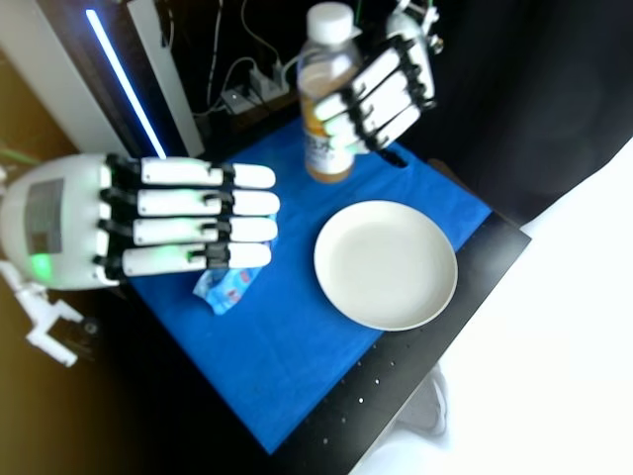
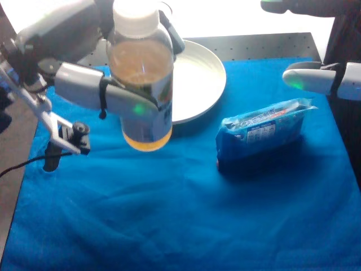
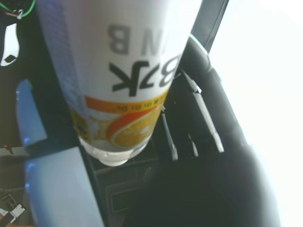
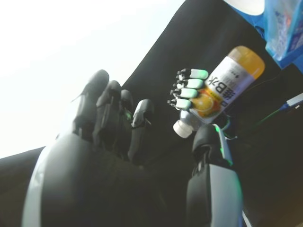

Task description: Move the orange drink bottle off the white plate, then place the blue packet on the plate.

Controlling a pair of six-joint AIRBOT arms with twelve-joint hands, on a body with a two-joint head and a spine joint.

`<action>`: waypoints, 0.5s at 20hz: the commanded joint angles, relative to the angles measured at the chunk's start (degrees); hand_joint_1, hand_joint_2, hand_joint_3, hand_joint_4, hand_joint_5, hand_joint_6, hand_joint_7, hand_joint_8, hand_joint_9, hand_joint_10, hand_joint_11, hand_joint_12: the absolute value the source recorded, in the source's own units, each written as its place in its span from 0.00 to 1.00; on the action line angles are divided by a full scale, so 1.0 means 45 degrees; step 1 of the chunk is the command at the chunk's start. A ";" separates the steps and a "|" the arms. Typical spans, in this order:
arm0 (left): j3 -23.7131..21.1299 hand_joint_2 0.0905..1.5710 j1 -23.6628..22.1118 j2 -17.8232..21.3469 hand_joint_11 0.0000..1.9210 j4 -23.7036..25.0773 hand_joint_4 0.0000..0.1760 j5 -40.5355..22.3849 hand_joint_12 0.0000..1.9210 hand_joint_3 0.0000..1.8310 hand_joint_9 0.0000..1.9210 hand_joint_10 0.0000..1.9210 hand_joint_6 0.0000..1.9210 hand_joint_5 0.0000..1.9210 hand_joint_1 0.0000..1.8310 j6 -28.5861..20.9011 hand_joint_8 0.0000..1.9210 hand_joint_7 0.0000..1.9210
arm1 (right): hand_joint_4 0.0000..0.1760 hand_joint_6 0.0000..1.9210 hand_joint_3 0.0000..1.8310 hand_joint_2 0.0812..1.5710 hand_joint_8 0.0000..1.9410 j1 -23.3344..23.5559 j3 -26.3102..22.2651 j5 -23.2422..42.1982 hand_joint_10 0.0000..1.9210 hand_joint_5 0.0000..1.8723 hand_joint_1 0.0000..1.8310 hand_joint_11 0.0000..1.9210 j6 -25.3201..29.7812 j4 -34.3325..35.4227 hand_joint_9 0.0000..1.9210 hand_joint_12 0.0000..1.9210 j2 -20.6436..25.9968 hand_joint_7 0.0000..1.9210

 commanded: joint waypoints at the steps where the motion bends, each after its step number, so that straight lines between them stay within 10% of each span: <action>1: -0.0141 0.67 -0.0010 0.0168 0.51 -0.0870 0.00 -0.1813 0.48 0.00 0.60 0.46 0.48 0.48 0.74 -0.0030 0.45 0.54 | 0.23 0.00 0.00 0.65 0.00 0.0207 0.0040 0.1528 0.00 0.28 0.42 0.06 0.0058 0.0381 0.20 0.36 -0.0009 0.21; 4: -0.0561 0.67 0.0424 0.0284 0.55 -0.1098 0.00 -0.2091 0.41 0.00 0.69 0.10 0.52 0.47 0.69 0.0470 0.39 0.61 | 0.28 0.00 0.00 0.65 0.00 0.0207 0.0035 0.1529 0.00 0.28 0.41 0.03 0.0058 0.0383 0.21 0.42 -0.0011 0.20; 10: -0.0683 0.70 0.0978 0.0052 0.49 -0.1471 0.00 -0.2077 0.54 0.00 0.72 0.01 0.59 0.43 0.68 0.0847 0.45 0.58 | 0.30 0.00 0.00 0.66 0.00 0.0207 -0.0002 0.1531 0.00 0.28 0.41 0.01 0.0059 0.0381 0.17 0.47 -0.0018 0.18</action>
